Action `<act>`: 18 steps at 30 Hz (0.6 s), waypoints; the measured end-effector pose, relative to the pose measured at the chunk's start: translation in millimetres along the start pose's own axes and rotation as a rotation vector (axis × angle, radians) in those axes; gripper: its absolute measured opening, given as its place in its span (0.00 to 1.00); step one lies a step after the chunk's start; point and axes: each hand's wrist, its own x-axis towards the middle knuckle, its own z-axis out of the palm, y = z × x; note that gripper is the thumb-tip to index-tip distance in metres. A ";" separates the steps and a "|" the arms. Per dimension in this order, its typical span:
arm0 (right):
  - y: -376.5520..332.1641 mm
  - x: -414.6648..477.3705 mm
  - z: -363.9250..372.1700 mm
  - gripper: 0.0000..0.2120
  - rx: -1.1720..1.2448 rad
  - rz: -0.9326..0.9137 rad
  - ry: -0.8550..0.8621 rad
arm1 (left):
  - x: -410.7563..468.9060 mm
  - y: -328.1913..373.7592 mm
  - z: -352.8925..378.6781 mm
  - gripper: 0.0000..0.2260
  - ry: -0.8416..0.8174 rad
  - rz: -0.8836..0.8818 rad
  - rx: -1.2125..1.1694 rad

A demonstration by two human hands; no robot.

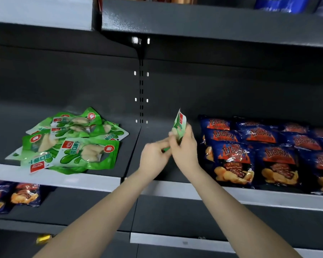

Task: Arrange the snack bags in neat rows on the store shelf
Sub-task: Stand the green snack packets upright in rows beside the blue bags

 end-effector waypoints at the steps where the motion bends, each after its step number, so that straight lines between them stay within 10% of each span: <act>1: 3.1 0.6 -1.8 0.15 -0.004 0.021 0.024 | -1.0 -3.4 -0.7 0.11 -0.045 0.021 0.000; 9: 10.5 3.4 -9.8 0.13 -0.049 0.000 0.033 | 14.3 -12.0 -27.8 0.27 0.060 -0.331 -0.238; 18: 31.9 1.4 -10.6 0.25 -0.047 0.002 0.008 | 18.5 -22.5 -19.6 0.22 -0.020 -0.401 -0.300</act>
